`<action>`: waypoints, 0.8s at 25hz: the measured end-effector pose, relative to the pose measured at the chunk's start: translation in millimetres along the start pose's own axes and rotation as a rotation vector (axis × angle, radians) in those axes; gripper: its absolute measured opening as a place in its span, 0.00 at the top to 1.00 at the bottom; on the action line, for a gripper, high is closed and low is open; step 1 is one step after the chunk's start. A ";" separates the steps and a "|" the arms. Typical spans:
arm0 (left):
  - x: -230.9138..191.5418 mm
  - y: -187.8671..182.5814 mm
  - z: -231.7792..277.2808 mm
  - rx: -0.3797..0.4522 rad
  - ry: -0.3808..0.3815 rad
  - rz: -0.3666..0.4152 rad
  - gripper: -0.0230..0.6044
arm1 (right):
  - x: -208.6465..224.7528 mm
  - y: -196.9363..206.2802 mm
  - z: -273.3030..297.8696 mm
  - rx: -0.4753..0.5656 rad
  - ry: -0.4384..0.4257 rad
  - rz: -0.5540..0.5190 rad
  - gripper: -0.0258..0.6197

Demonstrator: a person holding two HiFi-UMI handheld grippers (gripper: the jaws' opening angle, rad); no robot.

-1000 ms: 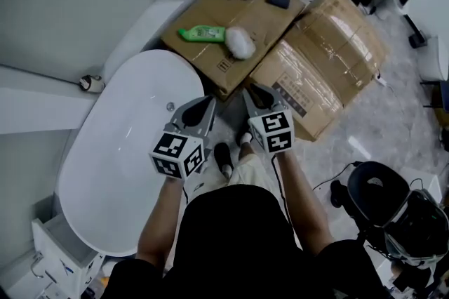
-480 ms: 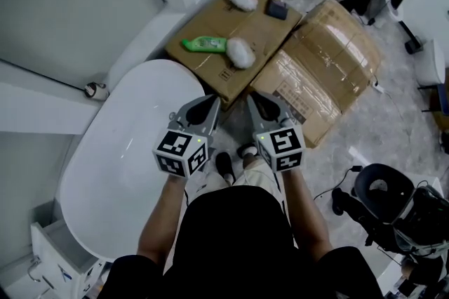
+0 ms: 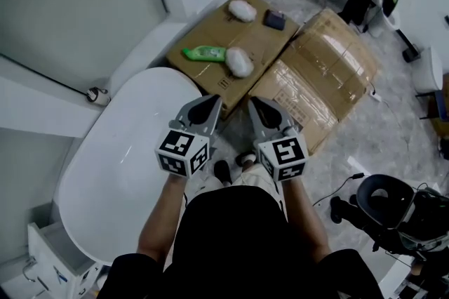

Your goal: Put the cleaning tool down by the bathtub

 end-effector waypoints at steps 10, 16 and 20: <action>6.6 -14.4 0.5 0.023 0.018 0.024 0.97 | 4.8 -24.3 -9.2 0.055 0.026 0.014 0.95; 10.5 -14.6 -2.5 0.026 0.022 0.025 0.97 | 2.9 -22.4 -15.1 0.051 0.033 0.020 0.95; 14.7 -13.6 -4.5 0.027 0.025 0.028 0.97 | 0.9 -21.3 -20.3 0.055 0.032 0.018 0.95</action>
Point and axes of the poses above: the fingertips, and each gripper's own axes: z forward along the fingers, x to its right, y out of its underside, the point moved 2 cm from there along -z, backward along the fingers, and after that the axes turned 6 degrees about y, right-handed, at the moved point
